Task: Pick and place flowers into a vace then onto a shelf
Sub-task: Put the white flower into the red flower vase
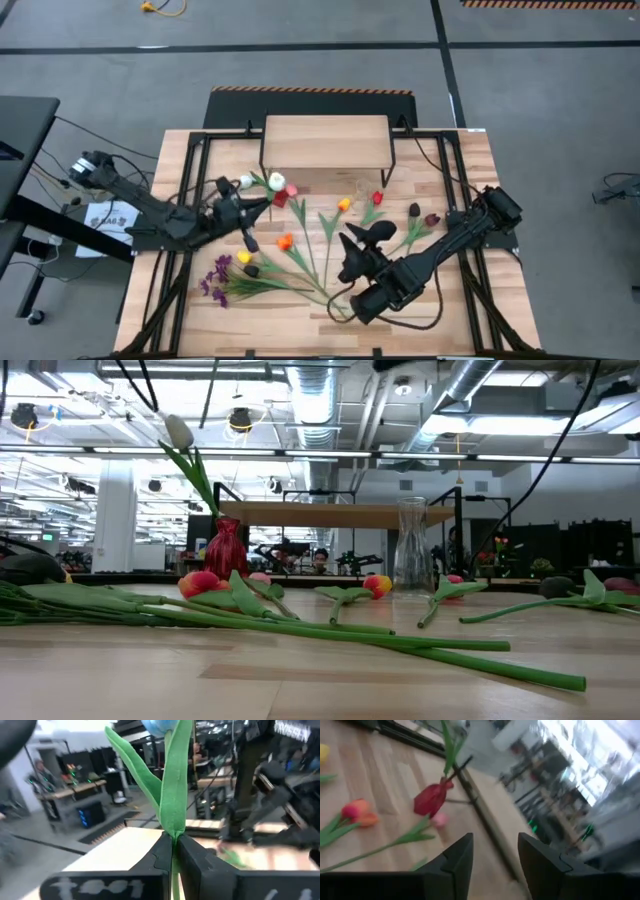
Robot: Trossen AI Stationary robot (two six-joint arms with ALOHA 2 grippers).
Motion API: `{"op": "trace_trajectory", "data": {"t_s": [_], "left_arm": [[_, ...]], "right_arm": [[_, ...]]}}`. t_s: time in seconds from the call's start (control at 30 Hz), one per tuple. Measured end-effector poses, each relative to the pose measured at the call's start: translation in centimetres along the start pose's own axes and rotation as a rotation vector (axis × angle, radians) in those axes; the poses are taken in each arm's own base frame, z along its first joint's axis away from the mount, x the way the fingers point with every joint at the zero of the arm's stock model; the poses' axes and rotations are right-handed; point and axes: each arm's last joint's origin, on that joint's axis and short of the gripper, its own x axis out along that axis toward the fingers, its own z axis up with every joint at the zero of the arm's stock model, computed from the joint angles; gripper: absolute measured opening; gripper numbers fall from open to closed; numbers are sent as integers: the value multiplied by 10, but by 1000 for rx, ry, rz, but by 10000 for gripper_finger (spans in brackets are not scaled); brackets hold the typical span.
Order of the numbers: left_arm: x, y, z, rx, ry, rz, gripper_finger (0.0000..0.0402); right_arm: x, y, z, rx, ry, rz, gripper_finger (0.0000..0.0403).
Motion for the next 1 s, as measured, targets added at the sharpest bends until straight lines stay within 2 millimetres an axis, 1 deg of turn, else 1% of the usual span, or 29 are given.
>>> {"op": "trace_trajectory", "data": {"t_s": [0.1, 0.2, 0.3, 0.43, 0.57, 0.7, 0.77, 0.83, 0.9, 1.0], "left_arm": [[7, -16, -8, 72, 8, 90, 0], [11, -24, -13, 66, -15, 135, 0], [10, -24, -17, 55, -61, 160, 0], [1, -16, -25, -23, -94, 202, 0], [-9, -19, -32, -10, -44, 227, 0], [-7, -30, -44, 20, -11, 234, 0], [-3, -35, -51, 31, -7, 240, 0], [7, -38, -63, 66, 10, 271, 0], [18, -39, -71, 67, 9, 307, 0], [32, -36, -78, 70, -33, 314, 0]], "right_arm": [[4, -2, -15, 88, 32, -29, 141], [3, -5, -28, 165, 22, -73, 139], [1, -6, -43, 220, 8, -99, 139], [3, -4, -57, 265, 5, -115, 138], [6, -3, -64, 282, 9, -124, 137], [12, -2, -71, 312, 8, -142, 137], [16, -3, -73, 320, 3, -157, 136], [21, -4, -73, 322, 14, -172, 135], [27, -6, -73, 332, 24, -186, 135], [34, -8, -73, 392, 34, -203, 135]]}}
